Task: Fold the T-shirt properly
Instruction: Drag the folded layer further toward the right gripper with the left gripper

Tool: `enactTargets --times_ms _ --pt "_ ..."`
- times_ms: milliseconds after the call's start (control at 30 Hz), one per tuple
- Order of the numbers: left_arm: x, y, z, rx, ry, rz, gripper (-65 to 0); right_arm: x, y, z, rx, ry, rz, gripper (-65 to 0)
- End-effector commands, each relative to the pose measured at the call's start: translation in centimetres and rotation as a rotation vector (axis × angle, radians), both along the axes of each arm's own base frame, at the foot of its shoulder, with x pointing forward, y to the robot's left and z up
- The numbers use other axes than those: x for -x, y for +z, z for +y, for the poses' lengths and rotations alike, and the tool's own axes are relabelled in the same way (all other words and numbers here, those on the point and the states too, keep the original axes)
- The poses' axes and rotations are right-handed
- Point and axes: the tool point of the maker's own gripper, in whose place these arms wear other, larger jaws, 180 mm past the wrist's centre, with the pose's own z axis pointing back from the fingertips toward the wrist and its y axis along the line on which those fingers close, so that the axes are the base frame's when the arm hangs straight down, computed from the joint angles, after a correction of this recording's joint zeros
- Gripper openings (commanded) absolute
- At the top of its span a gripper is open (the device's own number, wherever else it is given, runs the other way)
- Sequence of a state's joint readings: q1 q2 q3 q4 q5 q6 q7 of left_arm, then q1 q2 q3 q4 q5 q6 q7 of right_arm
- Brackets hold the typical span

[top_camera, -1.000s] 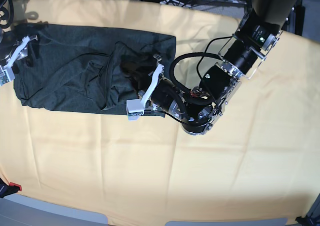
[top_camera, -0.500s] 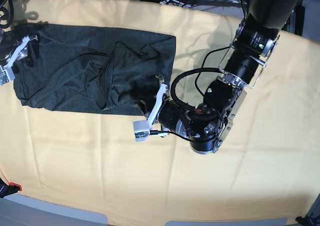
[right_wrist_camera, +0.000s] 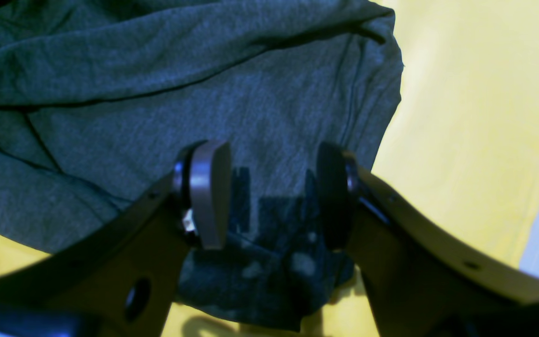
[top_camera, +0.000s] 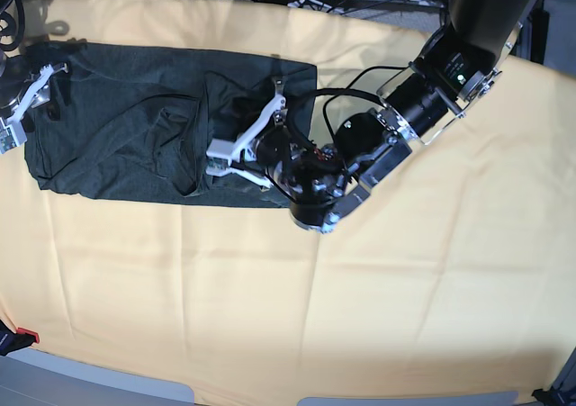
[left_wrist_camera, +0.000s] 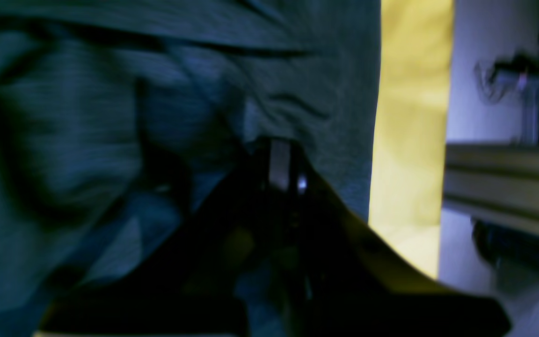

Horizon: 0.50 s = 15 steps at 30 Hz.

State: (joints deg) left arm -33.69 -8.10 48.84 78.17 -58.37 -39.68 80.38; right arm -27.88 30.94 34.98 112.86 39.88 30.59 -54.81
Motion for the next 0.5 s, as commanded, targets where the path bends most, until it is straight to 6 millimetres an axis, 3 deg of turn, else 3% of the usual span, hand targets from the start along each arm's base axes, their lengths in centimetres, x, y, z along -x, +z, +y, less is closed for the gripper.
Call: enactTargets --times_ms 0,67,233,333,467 --pt "-0.2 1.1 -0.8 0.026 -0.030 -0.024 -65.0 -0.7 1.2 -0.3 0.015 0.010 -0.041 -33.7" --pt "0.9 0.6 -1.1 0.019 -0.062 -0.010 -65.0 -0.7 1.2 -0.3 0.015 0.011 -0.041 -33.7" --pt "1.7 3.0 -4.7 0.244 0.006 0.053 -65.0 -0.7 1.2 -0.3 0.015 0.011 -0.041 -33.7" --pt "-0.1 3.7 -5.1 0.260 0.042 0.001 -65.0 -0.7 1.3 -0.3 0.015 0.010 -0.042 -33.7" --pt "-3.9 6.4 -4.5 0.345 0.166 -0.025 -65.0 -0.7 1.2 -0.3 0.015 0.010 -0.042 -33.7"
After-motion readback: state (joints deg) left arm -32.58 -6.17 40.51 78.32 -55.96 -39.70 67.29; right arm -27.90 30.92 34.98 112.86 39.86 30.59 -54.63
